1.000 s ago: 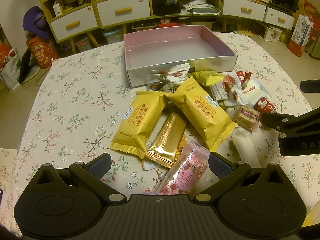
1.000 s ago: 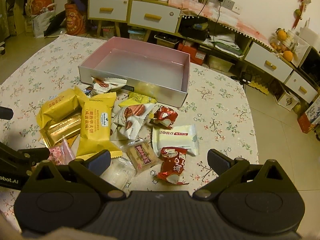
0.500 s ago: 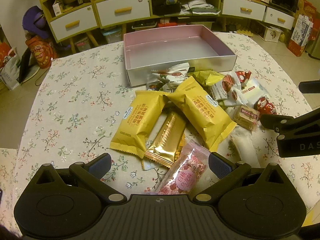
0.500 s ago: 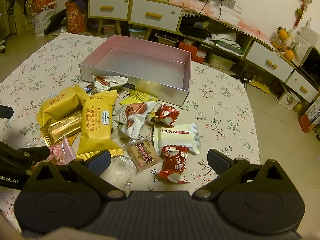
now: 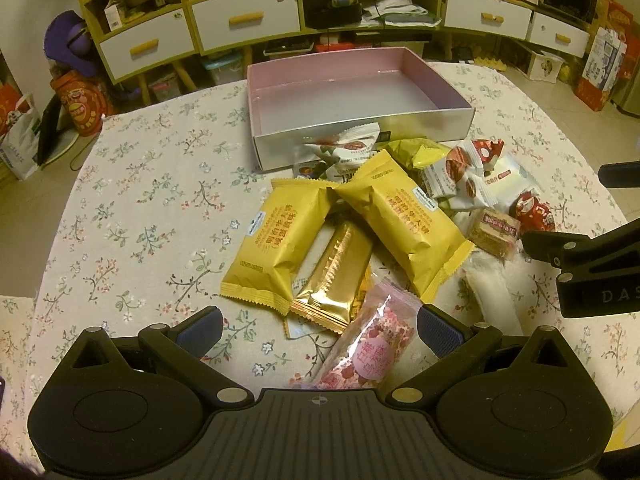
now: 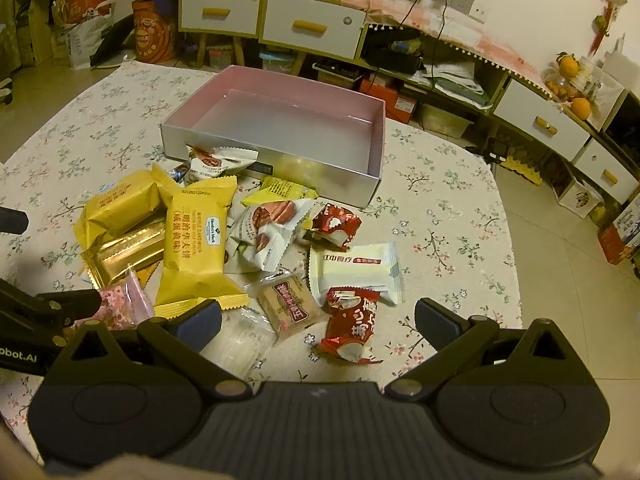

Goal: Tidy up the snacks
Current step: 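Grasp the pink nougat pack with the left tool while the right tool grasps the clear white roll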

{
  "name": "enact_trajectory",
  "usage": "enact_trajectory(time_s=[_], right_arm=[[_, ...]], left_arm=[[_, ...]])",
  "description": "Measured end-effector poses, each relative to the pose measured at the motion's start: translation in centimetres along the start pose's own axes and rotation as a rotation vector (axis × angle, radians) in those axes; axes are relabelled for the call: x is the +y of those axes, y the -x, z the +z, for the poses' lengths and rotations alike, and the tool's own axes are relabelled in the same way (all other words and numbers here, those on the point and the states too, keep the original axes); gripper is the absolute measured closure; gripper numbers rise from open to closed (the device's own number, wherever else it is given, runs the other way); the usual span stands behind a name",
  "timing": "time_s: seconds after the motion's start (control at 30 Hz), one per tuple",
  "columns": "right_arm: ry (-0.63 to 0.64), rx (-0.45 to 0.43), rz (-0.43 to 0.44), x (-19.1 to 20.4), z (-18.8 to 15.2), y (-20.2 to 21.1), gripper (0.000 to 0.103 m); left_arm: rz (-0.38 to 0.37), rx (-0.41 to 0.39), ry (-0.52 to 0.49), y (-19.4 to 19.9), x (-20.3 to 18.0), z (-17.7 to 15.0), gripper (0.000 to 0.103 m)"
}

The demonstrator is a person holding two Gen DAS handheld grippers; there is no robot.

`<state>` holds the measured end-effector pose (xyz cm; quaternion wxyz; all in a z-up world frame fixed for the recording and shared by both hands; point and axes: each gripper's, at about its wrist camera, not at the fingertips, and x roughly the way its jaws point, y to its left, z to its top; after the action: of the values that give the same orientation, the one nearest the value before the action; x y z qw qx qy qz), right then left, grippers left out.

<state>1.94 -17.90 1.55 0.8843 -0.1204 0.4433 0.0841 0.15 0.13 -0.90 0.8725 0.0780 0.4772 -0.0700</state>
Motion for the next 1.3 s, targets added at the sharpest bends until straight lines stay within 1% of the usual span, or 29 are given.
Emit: enact_trajectory(time_s=[0.1,0.2,0.37,0.4,0.43,0.57,0.77,0.83,0.93,1.0,1.1,1.17,1.3], right_arm=[[0.009,0.018,0.021,0.0,-0.1,-0.1,0.000],[0.015,0.048,0.069,0.2,-0.3,-0.3,0.000],[0.024,0.133,0.134,0.8,-0.9,-1.3,0.001],[0.022,0.147,0.145,1.0,-1.1,-1.5,0.003],[0.021,0.158,0.158,1.2,-1.3,-1.6,0.005],[0.028,0.184,0.189,1.8,-1.6,-1.9,0.006],[0.023,0.240,0.226,2.6,-2.0,-3.3,0.009],[0.025,0.259,0.224,2.8,-2.1,-3.9,0.012],[0.022,0.283,0.228,2.9,-2.3,-4.6,0.016],[0.022,0.290,0.224,2.8,-2.5,-4.9,0.018],[0.021,0.281,0.225,2.8,-2.5,-5.0,0.018],[0.021,0.275,0.224,2.7,-2.4,-5.2,0.018],[0.014,0.267,0.225,2.6,-2.4,-5.4,0.020]], left_arm=[[-0.005,0.005,-0.009,-0.2,0.0,-0.1,0.000],[-0.024,0.017,-0.029,-0.3,0.1,-0.5,0.000],[-0.085,0.056,-0.034,-0.9,0.8,-1.4,0.000],[-0.100,0.068,-0.034,-1.1,1.0,-1.6,0.000],[-0.114,0.078,-0.034,-1.3,1.1,-1.8,0.001],[-0.143,0.095,-0.059,-1.8,1.2,-2.5,0.003],[-0.171,0.091,-0.114,-2.4,0.9,-2.7,0.017],[-0.180,0.090,-0.135,-2.6,0.7,-2.7,0.027],[-0.184,0.097,-0.162,-3.1,0.2,-2.8,0.034],[-0.186,0.102,-0.177,-3.4,-0.1,-2.8,0.037],[-0.176,0.094,-0.199,-3.8,-0.4,-3.0,0.037],[-0.180,0.088,-0.197,-3.9,-0.5,-2.9,0.037],[-0.187,0.083,-0.195,-4.0,-0.6,-2.7,0.042]])
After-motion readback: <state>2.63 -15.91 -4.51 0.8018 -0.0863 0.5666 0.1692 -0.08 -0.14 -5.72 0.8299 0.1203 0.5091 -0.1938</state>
